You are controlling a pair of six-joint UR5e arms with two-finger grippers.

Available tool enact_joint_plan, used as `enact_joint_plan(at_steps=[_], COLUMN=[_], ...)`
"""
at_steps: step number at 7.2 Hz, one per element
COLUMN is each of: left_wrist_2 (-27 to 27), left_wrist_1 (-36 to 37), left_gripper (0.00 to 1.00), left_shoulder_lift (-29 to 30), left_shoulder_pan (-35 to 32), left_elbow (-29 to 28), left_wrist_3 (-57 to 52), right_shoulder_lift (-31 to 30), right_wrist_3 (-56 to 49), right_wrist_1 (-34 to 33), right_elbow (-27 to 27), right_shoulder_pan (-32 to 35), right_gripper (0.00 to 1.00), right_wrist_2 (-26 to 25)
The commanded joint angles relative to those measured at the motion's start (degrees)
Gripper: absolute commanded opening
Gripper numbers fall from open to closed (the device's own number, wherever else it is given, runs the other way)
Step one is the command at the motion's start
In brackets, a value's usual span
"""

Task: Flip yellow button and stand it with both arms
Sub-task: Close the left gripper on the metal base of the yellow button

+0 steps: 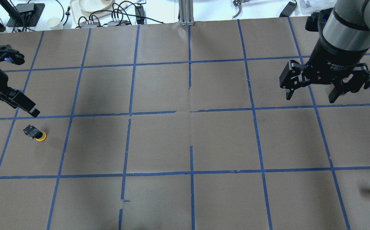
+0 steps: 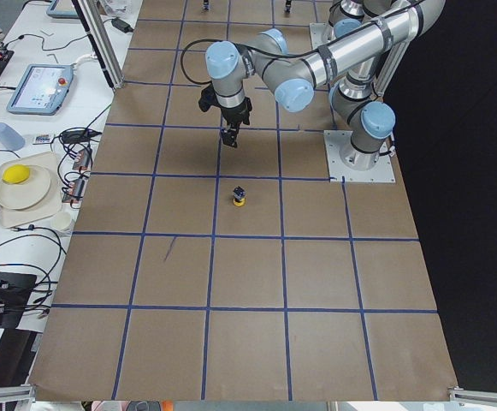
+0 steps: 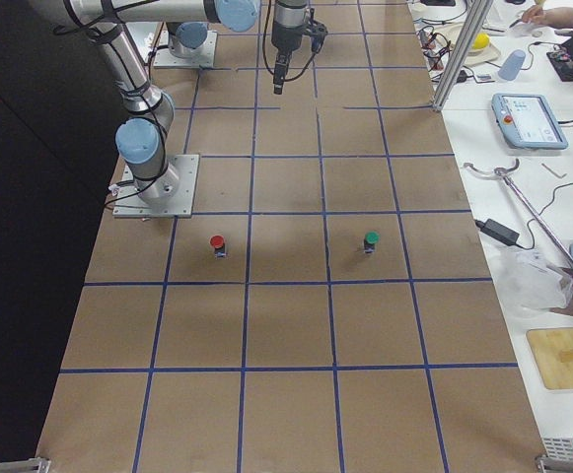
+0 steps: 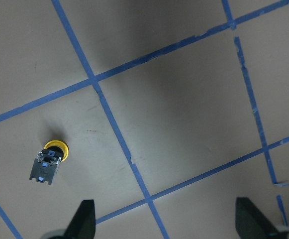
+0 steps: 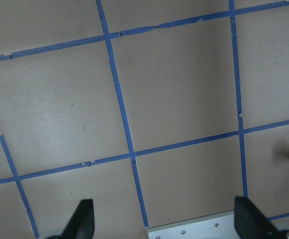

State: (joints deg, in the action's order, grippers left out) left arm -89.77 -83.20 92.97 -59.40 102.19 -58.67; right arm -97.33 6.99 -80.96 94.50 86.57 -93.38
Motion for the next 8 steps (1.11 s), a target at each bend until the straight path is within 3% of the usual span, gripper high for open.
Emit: enact_joint_plan(at_steps=[1,2,4,8], left_wrist_2=[0.0,0.0,0.0,-0.1], left_wrist_1=[14.1,22.6,31.0,38.5], left_gripper=[1.0,1.0,1.0,0.98], left_shoulder_lift=[0.6,1.8,3.7,8.6], left_shoulder_pan=[5.2,7.0,7.8,7.8], left_elbow=[8.3,11.5,16.2,16.5], left_wrist_3=[-12.8,-17.3,-19.2,-20.1], right_shoulder_lift=[-0.1,-0.1,-0.1,-0.1], right_wrist_3=[-0.2,-0.5,-0.3,-0.3], right_wrist_1=[-0.1,-0.1,-0.2,-0.2], right_elbow=[0.0,0.1,0.1,0.1], right_shoulder_pan=[0.0,0.0,0.0,0.0], right_gripper=[1.0,1.0,1.0,1.0], right_wrist_2=[0.0,0.0,0.0,0.0])
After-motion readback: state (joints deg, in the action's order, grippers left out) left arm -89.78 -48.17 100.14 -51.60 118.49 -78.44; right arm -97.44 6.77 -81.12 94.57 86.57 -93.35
